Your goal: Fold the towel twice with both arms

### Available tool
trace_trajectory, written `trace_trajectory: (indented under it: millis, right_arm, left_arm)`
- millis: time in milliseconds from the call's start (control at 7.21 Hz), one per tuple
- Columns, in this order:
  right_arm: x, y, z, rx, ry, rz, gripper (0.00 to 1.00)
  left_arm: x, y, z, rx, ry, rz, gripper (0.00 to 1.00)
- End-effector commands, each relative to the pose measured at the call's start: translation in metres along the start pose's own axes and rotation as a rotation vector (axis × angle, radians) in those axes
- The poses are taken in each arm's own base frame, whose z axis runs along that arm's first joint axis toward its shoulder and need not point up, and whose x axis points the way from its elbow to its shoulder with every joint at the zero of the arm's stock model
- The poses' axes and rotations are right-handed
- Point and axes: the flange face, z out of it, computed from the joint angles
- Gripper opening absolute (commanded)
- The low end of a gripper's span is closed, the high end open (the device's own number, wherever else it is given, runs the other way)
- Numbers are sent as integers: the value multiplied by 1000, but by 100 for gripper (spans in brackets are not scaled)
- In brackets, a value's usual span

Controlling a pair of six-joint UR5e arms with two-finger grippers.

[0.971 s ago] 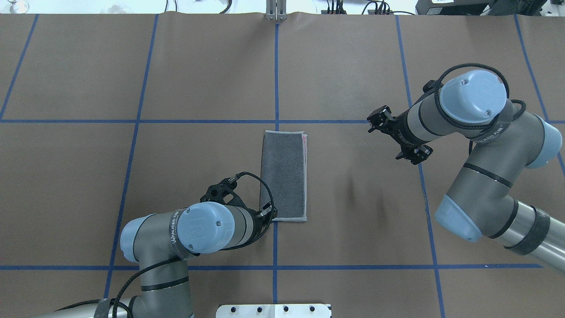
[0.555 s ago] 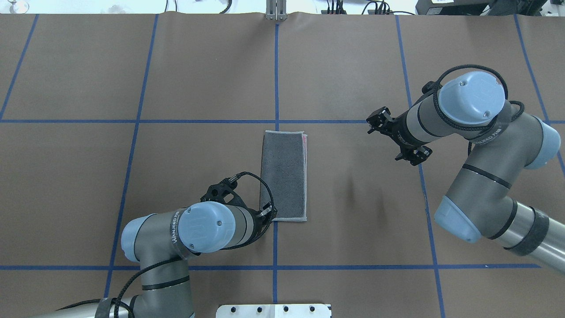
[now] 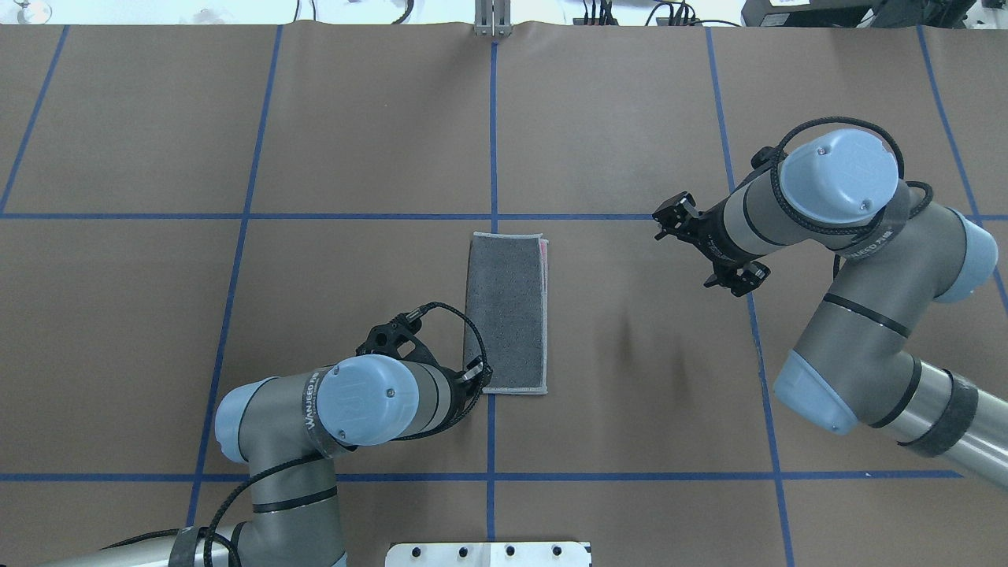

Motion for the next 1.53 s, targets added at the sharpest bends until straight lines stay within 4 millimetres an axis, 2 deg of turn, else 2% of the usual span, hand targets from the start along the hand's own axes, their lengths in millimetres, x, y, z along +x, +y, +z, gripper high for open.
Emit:
trace_trajectory:
  millis: [0,139,694,1387]
  right_arm:
    - [0,1,1,-1,2,-2,100]
    - [1,1,2,-2,3,-3,100]
    - [1,4,4,2,5,-4,100]
    - [1,4,4,2,5,-6,100]
  left_arm:
    - [8,-4,-14,-7,25,-4,44]
    - [9,-3,-20,-10,27,1,44]
    - [3,-7,-2,9,-6,7,44]
    - [6,-5,-2,9,-3,24,44]
